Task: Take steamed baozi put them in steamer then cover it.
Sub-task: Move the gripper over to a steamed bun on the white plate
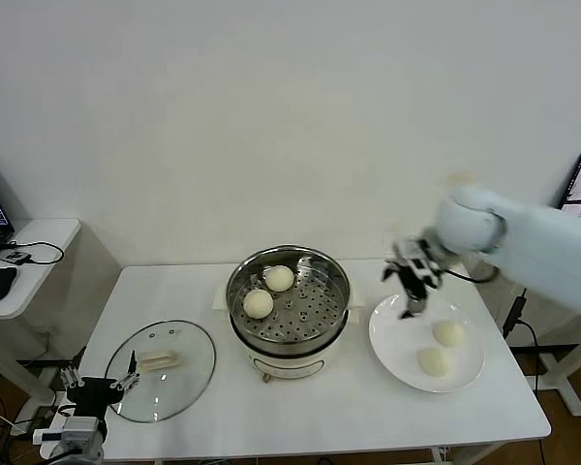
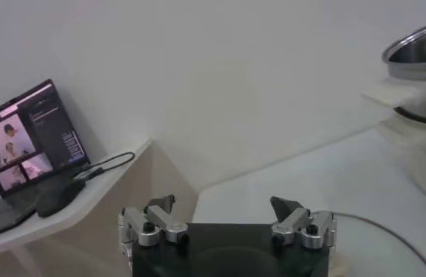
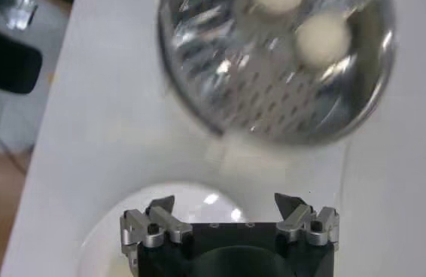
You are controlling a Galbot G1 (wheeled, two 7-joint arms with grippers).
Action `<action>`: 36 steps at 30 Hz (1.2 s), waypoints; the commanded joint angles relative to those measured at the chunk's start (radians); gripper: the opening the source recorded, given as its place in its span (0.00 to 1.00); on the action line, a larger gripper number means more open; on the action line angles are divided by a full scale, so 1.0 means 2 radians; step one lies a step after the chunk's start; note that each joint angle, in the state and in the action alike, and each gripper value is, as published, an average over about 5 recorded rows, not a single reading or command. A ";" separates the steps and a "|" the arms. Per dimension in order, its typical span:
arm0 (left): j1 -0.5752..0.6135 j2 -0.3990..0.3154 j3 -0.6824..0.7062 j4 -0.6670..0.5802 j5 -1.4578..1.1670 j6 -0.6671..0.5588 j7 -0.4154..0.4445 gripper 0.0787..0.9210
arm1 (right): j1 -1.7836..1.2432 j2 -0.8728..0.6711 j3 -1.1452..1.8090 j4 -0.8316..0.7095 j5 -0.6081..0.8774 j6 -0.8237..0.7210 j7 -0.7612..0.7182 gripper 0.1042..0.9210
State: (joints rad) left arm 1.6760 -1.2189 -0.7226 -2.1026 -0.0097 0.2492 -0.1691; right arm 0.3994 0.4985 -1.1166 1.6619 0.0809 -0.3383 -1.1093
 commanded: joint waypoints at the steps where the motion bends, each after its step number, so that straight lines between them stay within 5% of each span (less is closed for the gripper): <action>1: 0.003 -0.002 0.000 -0.001 0.002 0.000 0.000 0.88 | -0.166 -0.111 0.106 0.034 -0.093 0.039 -0.006 0.88; 10: 0.006 -0.007 0.002 -0.002 0.009 0.000 0.000 0.88 | -0.332 -0.083 0.240 -0.008 -0.136 0.038 0.016 0.88; 36: 0.005 -0.010 -0.007 0.014 0.024 -0.004 0.000 0.88 | -0.342 0.047 0.247 -0.140 -0.160 0.045 0.048 0.88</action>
State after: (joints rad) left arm 1.6855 -1.2386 -0.7379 -2.0764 0.0338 0.2417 -0.1701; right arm -0.2525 0.5482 -0.6444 1.4304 -0.2246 -0.2541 -1.0225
